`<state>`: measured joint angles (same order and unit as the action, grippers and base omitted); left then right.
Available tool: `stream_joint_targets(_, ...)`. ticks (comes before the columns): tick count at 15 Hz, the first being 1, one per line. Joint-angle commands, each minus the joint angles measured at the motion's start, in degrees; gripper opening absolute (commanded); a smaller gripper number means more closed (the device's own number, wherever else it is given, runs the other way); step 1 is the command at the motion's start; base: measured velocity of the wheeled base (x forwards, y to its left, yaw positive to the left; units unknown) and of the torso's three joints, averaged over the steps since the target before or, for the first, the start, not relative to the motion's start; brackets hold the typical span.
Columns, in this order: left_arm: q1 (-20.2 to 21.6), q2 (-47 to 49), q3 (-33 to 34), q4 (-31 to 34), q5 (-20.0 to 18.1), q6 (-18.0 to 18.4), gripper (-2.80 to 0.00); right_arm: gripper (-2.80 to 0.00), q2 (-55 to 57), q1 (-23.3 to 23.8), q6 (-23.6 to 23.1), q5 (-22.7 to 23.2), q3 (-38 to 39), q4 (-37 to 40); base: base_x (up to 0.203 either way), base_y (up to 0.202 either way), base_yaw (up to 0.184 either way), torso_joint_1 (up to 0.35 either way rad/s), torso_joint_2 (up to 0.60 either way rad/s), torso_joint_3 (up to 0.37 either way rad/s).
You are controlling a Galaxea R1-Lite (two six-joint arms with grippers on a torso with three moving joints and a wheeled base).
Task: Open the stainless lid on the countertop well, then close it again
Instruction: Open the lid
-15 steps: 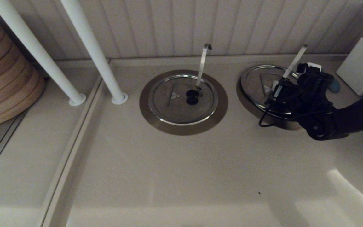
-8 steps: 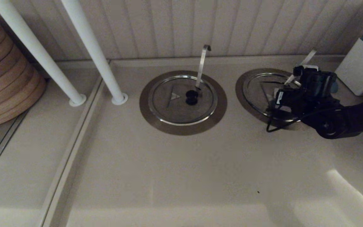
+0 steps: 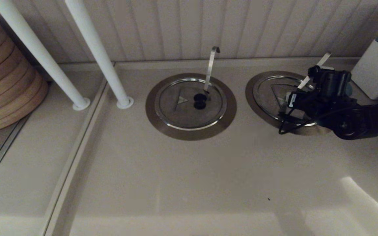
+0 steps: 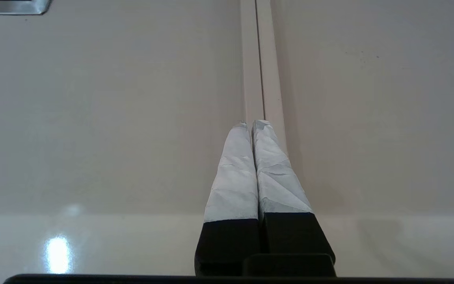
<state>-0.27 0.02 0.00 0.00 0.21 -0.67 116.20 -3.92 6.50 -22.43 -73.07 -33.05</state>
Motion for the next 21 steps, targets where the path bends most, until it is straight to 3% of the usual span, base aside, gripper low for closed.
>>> stream_joint_targets(1,0.0,0.1,0.0,0.0,0.0,0.0,-2.80,0.00,1.1,0.3,0.2,-0.2,-0.6,-2.8,0.000,0.000,0.000,0.000,0.00,0.000)
stream_joint_targets(8,0.0,0.1,0.0,0.0,0.1,0.0,-2.80,0.00,2.5,0.0,2.8,-0.2,-0.8,-9.9,0.000,0.000,0.000,0.000,0.00,0.000)
stream_joint_targets(21,0.0,0.1,0.0,0.0,0.0,0.0,-2.80,0.00,-0.3,-1.6,6.0,-0.2,-0.8,-10.4,0.000,0.000,0.000,0.000,0.00,0.000)
